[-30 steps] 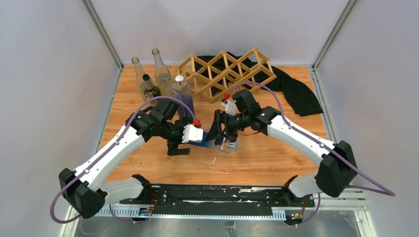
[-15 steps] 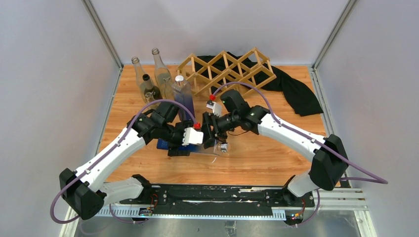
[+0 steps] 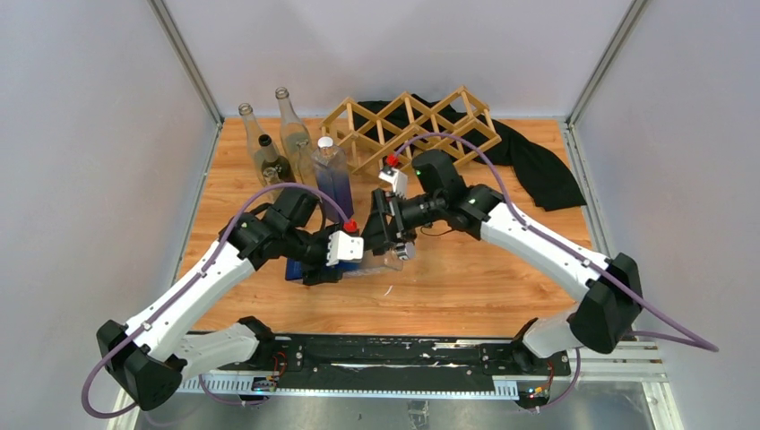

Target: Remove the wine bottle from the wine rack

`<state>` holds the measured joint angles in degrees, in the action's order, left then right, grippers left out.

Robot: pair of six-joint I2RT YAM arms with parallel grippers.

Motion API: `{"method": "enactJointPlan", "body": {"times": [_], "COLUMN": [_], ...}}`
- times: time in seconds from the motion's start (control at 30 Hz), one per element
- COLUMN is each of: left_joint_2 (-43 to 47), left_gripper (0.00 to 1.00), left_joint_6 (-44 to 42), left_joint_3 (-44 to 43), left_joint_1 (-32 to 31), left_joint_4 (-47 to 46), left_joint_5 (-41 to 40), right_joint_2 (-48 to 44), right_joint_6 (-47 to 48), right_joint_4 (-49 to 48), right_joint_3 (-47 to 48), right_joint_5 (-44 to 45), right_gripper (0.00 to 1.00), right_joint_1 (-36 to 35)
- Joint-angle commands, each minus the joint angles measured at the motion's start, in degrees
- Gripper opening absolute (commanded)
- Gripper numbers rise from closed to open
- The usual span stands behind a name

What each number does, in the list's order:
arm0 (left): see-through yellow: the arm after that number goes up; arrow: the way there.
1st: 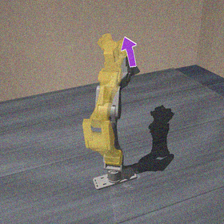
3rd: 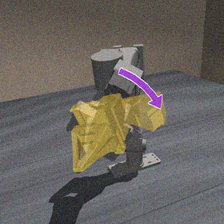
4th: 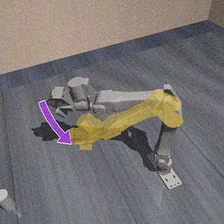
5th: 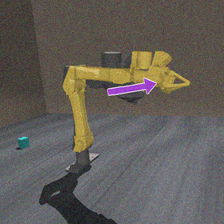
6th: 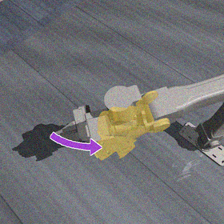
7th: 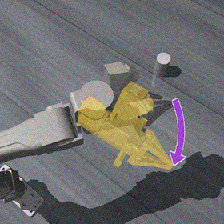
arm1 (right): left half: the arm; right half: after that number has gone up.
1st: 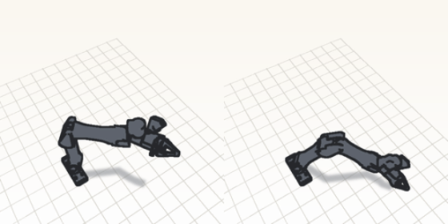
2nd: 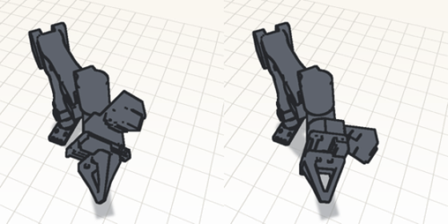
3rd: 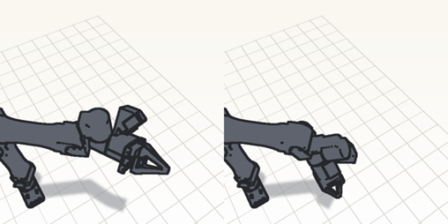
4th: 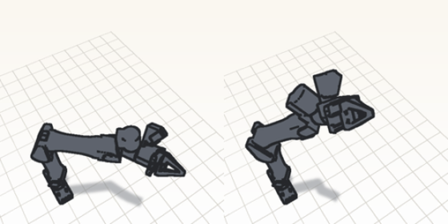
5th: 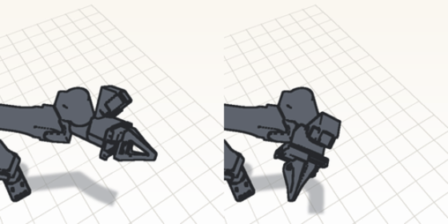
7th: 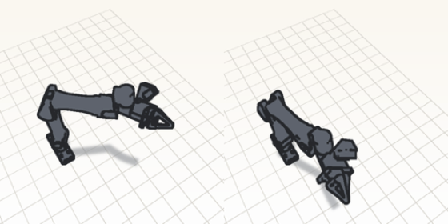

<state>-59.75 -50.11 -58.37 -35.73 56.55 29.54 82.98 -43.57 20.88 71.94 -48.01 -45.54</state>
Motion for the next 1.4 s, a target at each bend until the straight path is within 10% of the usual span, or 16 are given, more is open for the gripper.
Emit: {"method": "enactJointPlan", "body": {"times": [0.0, 0.43, 1.37], "left_joint_2": [2.8, 6.5, 5.6], "left_gripper": [0.00, 0.00, 0.00], "left_joint_6": [9.5, 34.4, 42.8], "left_joint_3": [-1.1, 1.1, -2.1], "left_joint_1": [0.1, 8.6, 8.8], "left_joint_4": [-4.1, -19.2, -21.1], "left_joint_5": [7.3, 25.6, 39.6], "right_joint_2": [-6.8, -31.6, -17.5], "right_joint_6": [2.5, 3.1, 15.0], "right_joint_4": [-1.4, -17.5, -22.7], "right_joint_3": [2.4, -12.3, -4.8], "right_joint_5": [2.8, 23.2, 25.0], "right_gripper": [0.90, 0.98, 0.99], "right_joint_1": [4.0, 7.5, -8.0]}}
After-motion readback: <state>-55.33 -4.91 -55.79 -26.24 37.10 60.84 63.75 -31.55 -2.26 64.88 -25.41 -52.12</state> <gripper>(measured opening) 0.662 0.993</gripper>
